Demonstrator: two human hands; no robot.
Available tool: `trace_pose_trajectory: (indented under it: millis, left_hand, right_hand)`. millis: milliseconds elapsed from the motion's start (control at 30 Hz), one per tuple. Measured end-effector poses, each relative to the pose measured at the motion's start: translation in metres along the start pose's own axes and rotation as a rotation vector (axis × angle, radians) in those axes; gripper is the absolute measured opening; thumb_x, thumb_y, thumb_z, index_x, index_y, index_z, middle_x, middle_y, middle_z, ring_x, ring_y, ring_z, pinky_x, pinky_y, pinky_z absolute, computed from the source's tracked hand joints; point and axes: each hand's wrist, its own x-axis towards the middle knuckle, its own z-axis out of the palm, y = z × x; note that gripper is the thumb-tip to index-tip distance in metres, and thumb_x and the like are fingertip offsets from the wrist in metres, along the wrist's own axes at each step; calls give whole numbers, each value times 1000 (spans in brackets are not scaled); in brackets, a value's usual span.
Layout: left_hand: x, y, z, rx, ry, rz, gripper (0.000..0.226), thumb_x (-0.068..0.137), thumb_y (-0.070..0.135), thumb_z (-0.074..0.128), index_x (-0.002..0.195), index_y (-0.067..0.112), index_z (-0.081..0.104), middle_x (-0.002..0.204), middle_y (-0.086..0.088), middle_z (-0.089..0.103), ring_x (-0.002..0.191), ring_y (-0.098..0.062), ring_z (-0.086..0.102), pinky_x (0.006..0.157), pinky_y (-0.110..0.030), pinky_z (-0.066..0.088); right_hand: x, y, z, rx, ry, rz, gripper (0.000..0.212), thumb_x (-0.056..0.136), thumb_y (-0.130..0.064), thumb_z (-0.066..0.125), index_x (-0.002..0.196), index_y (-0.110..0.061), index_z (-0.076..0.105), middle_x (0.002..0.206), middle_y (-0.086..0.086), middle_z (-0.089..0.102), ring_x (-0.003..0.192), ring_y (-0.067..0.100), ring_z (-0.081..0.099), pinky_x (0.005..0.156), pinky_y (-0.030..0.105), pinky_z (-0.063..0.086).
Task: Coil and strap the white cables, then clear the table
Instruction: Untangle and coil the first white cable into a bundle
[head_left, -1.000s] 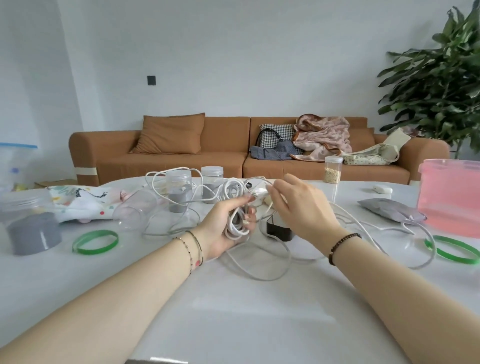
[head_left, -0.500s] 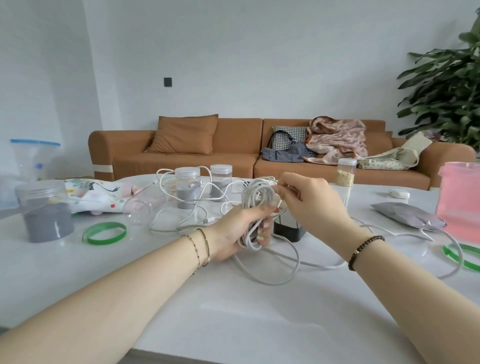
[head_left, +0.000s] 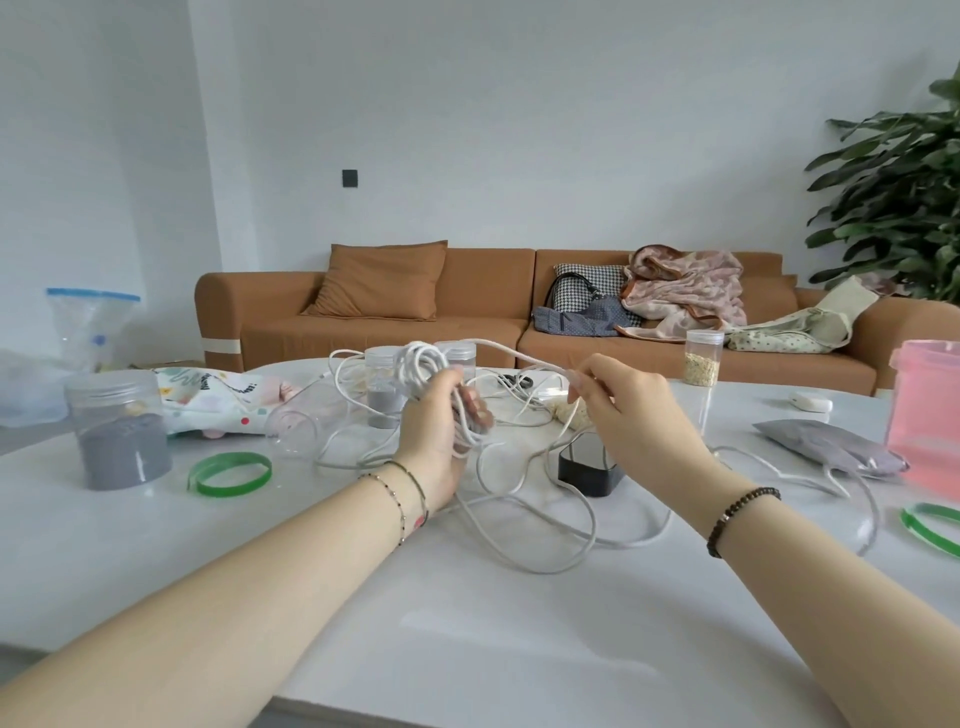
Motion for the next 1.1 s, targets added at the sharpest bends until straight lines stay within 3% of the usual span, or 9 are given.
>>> trace_pose_trajectory:
  millis: [67, 333, 500, 600, 733, 800, 867, 933, 1100]
  left_hand:
    - [2, 1, 0, -13, 52, -20, 28, 97, 16, 54, 70, 14, 51, 57, 1, 48, 51, -12, 45, 45, -21, 42]
    - [-1, -12, -2, 205, -96, -11, 9, 97, 14, 63, 89, 10, 62, 70, 0, 65, 52, -11, 49, 45, -25, 44]
    - [-4, -11, -1, 262, -160, -49, 38, 87, 48, 67, 71, 20, 47, 58, 4, 38, 49, -9, 41, 50, -24, 37]
    - [-6, -11, 1, 258, -221, -32, 60, 58, 74, 63, 80, 21, 47, 63, 5, 39, 55, -9, 41, 54, -25, 42]
    - [-1, -16, -4, 385, -237, 45, 72, 47, 83, 73, 70, 18, 53, 61, 1, 50, 53, -13, 49, 66, -34, 40]
    - [1, -17, -8, 483, -252, 43, 67, 44, 75, 84, 66, 17, 59, 63, -8, 55, 59, -22, 53, 71, -38, 40]
    - [2, -16, -10, 511, -242, 54, 43, 52, 56, 88, 58, 21, 65, 65, -13, 55, 65, -26, 53, 70, -37, 42]
    - [3, -15, -9, 457, -203, 44, 27, 54, 41, 79, 50, 22, 60, 60, -6, 52, 57, -22, 51, 60, -30, 42]
    - [7, -14, -5, 246, -126, 4, 24, 74, 26, 61, 57, 18, 47, 56, 1, 42, 49, -15, 41, 54, -31, 35]
  right_hand:
    - [-1, -2, 4, 62, -45, -14, 24, 103, -31, 46, 83, -23, 57, 56, -6, 47, 53, 13, 42, 54, 32, 35]
    - [-5, -7, 8, 98, -85, -122, 19, 101, -30, 50, 83, -26, 50, 56, -10, 46, 52, 14, 36, 55, 37, 39]
    - [-8, -6, 11, 14, -179, -133, 20, 101, -27, 51, 81, -23, 53, 56, -3, 49, 57, 14, 41, 59, 36, 43]
    - [-9, -5, 11, -3, -169, -109, 19, 100, -27, 52, 82, -22, 55, 55, -2, 49, 56, 15, 42, 59, 37, 44]
    - [-11, -7, 15, -29, -230, -139, 16, 98, -28, 53, 82, -27, 56, 62, -4, 58, 63, 18, 54, 66, 41, 51]
    - [-13, -12, 18, -74, -295, -168, 16, 98, -30, 54, 84, -26, 61, 64, -5, 60, 64, 15, 54, 67, 41, 51]
    - [-14, -15, 21, -67, -344, -152, 19, 98, -33, 56, 84, -27, 66, 56, -9, 55, 57, 10, 49, 62, 35, 47]
    - [-15, -16, 23, -36, -355, -122, 24, 97, -40, 58, 79, -27, 67, 49, -11, 51, 49, 11, 44, 57, 30, 40]
    - [-16, -22, 21, 72, -364, -81, 26, 94, -44, 61, 75, -28, 68, 49, -5, 46, 46, 11, 37, 55, 32, 39]
